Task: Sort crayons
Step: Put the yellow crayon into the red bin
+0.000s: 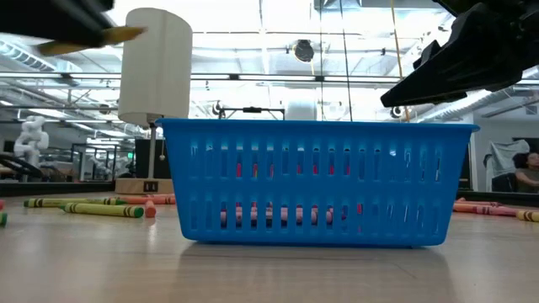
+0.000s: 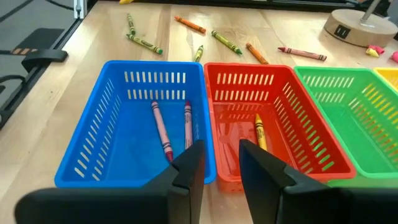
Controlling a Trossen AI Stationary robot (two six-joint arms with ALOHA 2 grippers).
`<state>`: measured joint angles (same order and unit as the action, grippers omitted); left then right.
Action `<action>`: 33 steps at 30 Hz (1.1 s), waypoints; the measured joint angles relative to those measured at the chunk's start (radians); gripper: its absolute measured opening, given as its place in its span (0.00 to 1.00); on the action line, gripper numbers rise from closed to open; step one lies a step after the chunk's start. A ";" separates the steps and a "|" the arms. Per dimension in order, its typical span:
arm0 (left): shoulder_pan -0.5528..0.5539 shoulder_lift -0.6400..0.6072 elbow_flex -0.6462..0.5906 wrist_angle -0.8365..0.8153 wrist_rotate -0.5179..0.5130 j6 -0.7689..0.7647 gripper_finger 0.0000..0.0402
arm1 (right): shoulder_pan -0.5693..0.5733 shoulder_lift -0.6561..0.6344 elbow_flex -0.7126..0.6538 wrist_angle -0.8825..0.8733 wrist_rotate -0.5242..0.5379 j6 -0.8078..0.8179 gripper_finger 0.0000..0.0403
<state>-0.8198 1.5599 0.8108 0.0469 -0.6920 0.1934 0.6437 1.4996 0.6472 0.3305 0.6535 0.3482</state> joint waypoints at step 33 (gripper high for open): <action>0.287 -0.037 0.001 0.208 0.008 -0.142 0.06 | 0.006 0.000 0.000 -0.014 0.008 -0.032 0.21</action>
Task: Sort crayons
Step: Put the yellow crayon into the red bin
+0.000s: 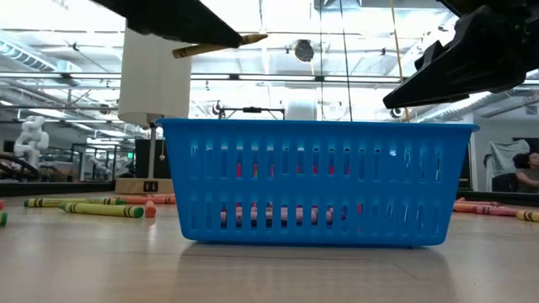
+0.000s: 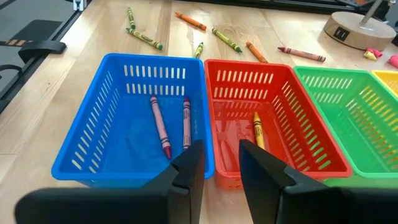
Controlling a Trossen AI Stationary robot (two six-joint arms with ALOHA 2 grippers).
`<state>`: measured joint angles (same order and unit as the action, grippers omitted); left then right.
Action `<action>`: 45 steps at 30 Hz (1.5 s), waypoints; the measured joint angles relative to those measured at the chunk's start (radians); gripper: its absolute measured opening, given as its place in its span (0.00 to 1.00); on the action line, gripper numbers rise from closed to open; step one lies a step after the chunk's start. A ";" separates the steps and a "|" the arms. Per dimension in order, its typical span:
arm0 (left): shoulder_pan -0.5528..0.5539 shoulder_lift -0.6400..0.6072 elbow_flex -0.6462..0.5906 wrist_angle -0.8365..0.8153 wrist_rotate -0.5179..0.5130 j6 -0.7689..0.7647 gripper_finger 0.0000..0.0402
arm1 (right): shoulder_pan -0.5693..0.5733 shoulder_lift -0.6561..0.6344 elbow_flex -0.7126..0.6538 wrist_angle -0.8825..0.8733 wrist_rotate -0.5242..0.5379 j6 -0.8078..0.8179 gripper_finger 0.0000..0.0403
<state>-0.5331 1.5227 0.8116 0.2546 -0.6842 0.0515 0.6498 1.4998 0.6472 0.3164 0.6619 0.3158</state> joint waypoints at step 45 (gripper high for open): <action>0.200 0.377 0.001 0.446 0.161 -0.228 0.06 | 0.000 0.000 0.000 0.013 0.078 -0.067 0.21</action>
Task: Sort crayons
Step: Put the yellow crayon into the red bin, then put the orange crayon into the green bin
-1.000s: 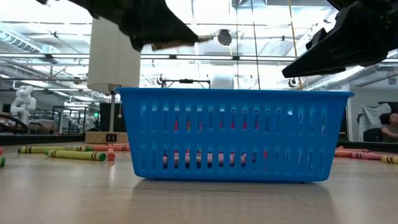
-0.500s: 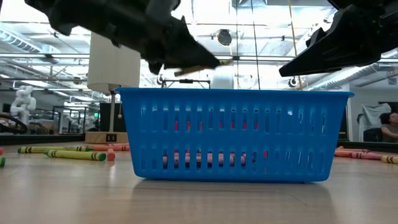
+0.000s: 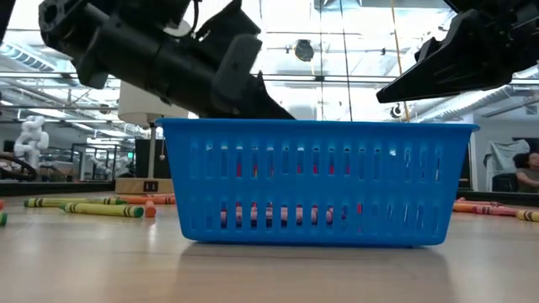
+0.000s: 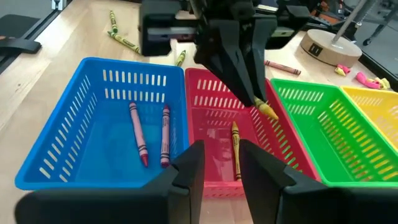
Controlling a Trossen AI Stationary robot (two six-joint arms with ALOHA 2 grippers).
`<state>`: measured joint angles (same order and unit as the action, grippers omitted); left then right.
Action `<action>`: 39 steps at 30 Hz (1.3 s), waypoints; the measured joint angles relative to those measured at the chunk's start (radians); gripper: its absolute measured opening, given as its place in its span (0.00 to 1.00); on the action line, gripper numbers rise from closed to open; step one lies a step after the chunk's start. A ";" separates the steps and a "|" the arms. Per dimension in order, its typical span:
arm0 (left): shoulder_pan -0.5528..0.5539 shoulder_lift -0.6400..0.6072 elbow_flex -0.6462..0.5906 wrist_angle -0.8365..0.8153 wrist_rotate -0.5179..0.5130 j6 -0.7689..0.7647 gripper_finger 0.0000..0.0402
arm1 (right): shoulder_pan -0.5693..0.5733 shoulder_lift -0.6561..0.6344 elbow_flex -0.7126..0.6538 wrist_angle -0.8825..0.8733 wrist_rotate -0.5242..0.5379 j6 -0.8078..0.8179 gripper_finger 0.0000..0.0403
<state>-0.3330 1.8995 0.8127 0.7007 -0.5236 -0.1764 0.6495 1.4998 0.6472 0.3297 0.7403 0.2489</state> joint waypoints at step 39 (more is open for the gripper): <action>-0.003 -0.432 -0.035 -0.675 -0.012 0.021 0.28 | -0.035 0.000 0.000 -0.011 0.170 -0.168 0.21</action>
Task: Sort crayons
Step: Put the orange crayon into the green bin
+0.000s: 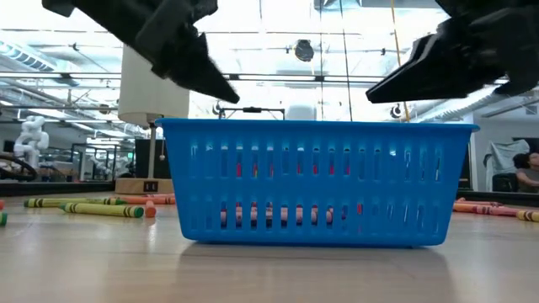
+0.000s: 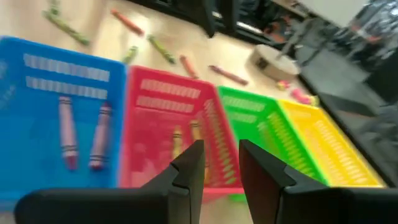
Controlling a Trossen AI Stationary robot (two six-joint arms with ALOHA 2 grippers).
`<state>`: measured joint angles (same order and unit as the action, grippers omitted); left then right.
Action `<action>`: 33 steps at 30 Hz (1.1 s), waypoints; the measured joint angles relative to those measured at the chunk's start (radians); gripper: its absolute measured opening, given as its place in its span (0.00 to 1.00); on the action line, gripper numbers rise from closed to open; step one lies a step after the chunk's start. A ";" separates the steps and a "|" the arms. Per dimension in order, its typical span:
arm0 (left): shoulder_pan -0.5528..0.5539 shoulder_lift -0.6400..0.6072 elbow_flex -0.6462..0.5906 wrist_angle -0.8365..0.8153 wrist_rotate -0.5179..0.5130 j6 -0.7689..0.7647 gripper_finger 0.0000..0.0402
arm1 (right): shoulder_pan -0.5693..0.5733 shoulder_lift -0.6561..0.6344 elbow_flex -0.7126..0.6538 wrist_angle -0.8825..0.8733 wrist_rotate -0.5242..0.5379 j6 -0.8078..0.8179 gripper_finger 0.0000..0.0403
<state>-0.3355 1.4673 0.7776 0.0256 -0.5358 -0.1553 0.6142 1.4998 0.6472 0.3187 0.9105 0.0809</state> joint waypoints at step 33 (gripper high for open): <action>-0.016 -0.101 -0.230 -0.174 0.082 -0.397 0.29 | -0.097 0.000 0.000 0.127 -0.078 0.038 0.21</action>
<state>-0.3517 1.3661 0.5476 -0.1479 -0.4536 -0.5526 0.5167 1.4998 0.6476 0.4461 0.8322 0.1188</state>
